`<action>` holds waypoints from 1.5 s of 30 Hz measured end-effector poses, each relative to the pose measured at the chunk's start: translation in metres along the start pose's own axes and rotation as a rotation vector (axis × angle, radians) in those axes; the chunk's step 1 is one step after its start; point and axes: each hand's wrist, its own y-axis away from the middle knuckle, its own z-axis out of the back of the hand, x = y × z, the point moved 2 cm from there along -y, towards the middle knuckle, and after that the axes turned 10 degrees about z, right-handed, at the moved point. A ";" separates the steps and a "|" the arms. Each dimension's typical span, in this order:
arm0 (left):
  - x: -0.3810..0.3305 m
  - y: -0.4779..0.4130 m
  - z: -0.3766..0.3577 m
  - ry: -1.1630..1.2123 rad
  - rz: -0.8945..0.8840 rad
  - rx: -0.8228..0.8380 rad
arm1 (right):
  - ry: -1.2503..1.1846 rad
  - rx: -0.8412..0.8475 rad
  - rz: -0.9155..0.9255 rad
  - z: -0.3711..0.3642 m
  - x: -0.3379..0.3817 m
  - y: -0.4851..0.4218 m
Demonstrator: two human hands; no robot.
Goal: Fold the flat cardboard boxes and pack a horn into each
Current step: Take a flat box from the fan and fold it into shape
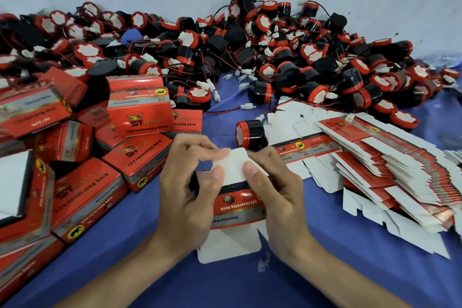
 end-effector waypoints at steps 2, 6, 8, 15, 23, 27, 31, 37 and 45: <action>0.000 -0.001 0.000 -0.011 -0.005 0.010 | 0.004 -0.029 -0.004 0.002 -0.003 0.000; 0.000 0.001 0.000 -0.036 -0.046 0.045 | 0.050 -0.020 0.051 0.001 -0.002 0.001; 0.000 0.002 -0.001 -0.030 -0.042 0.049 | 0.096 -0.056 0.076 0.000 -0.005 0.002; 0.000 0.004 -0.004 -0.089 -0.065 0.038 | 0.088 -0.060 0.088 0.003 -0.008 0.002; 0.003 0.006 -0.005 -0.057 -0.007 0.072 | 0.139 -0.067 0.115 0.001 -0.007 0.002; 0.005 0.008 -0.005 -0.044 0.014 0.097 | 0.140 -0.057 0.127 0.002 -0.006 0.001; 0.002 0.007 -0.004 -0.066 0.044 0.155 | 0.131 -0.040 0.144 0.002 -0.005 0.002; 0.009 -0.007 0.008 -0.133 0.216 0.391 | 0.095 -0.075 0.138 0.013 -0.004 -0.006; -0.003 -0.010 0.014 -0.303 -0.139 -0.084 | 0.493 -0.165 0.442 0.022 0.015 -0.011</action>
